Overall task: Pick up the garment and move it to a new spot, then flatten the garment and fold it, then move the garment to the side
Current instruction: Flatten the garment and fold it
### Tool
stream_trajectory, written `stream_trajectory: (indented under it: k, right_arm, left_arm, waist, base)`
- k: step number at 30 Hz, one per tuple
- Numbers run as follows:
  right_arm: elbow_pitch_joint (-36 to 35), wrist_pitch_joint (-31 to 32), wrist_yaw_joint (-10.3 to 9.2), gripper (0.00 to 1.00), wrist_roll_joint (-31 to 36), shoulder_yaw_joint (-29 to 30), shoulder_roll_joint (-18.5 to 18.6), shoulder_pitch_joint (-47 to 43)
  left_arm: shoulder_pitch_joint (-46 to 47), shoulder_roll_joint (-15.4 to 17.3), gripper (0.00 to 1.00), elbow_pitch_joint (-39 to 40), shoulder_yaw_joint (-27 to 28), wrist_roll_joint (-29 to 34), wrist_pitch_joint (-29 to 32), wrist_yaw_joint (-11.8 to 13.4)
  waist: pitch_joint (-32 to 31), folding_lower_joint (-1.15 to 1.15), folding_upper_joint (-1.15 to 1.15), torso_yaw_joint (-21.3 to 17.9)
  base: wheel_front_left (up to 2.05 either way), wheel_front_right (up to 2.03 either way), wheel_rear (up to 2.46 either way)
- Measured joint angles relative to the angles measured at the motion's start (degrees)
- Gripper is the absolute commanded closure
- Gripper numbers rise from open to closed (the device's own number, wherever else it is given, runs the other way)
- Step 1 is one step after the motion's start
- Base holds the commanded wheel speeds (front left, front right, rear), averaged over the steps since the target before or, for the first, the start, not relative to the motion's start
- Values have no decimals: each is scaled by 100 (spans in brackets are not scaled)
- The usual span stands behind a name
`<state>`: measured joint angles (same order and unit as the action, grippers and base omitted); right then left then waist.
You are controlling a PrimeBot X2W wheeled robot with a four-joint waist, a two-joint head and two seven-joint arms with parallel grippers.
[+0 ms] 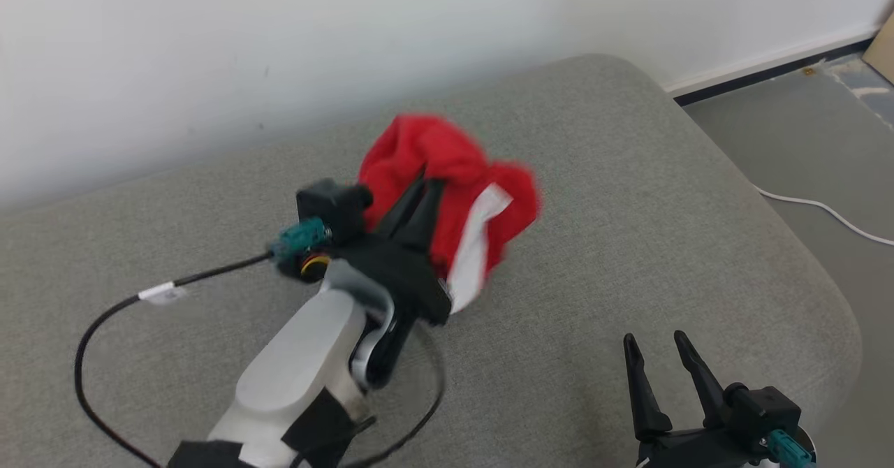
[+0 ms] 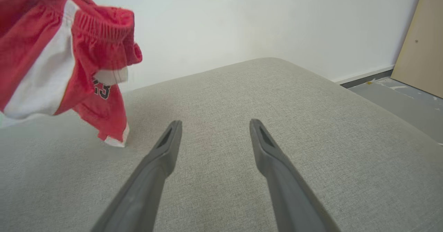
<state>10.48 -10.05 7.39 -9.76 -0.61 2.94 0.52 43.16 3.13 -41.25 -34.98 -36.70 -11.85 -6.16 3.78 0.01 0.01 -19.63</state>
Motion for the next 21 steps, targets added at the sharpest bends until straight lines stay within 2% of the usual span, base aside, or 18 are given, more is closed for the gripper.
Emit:
stream_trajectory:
  k: [5,8,11,13,17,18,20,21]
  right_arm:
    - [-7,21,0,0,10,-13,0,3]
    - [-34,30,0,0,11,2,0,-3]
    - [-59,45,0,0,11,-21,0,-3]
    - [-78,44,0,0,10,-32,-1,1]
    - [-83,41,0,0,2,-45,1,10]
    - [-81,36,0,0,1,-52,-1,13]
    - [-71,20,0,0,-5,-54,0,18]
    - [-66,16,0,0,-7,-51,0,21]
  left_arm:
    - [319,-35,100,1282,-246,-1969,-283,-27]
    - [360,-37,100,1623,-146,-2749,-313,318]
    - [159,-34,100,1434,-97,-2970,-320,711]
    - [-144,-35,100,1056,-148,-2943,-319,881]
    - [-545,-21,100,218,-62,-2765,-319,1057]
    - [-620,-25,79,22,-31,-2680,-319,1090]
    - [-720,-26,0,-313,70,-2524,-319,1181]
    - [-734,-23,0,-419,172,-2362,-319,1217]
  waist:
    - [-75,0,0,109]
    - [-93,0,0,196]
    - [-89,0,0,293]
    - [-74,0,0,351]
    - [-27,0,0,469]
    - [-15,0,0,499]
    - [2,0,0,555]
    - [7,0,0,584]
  base:
    - [0,0,0]
    - [0,0,0]
    - [0,0,0]
    - [0,0,0]
    - [0,0,0]
    - [0,0,0]
    - [0,0,0]
    - [0,0,0]
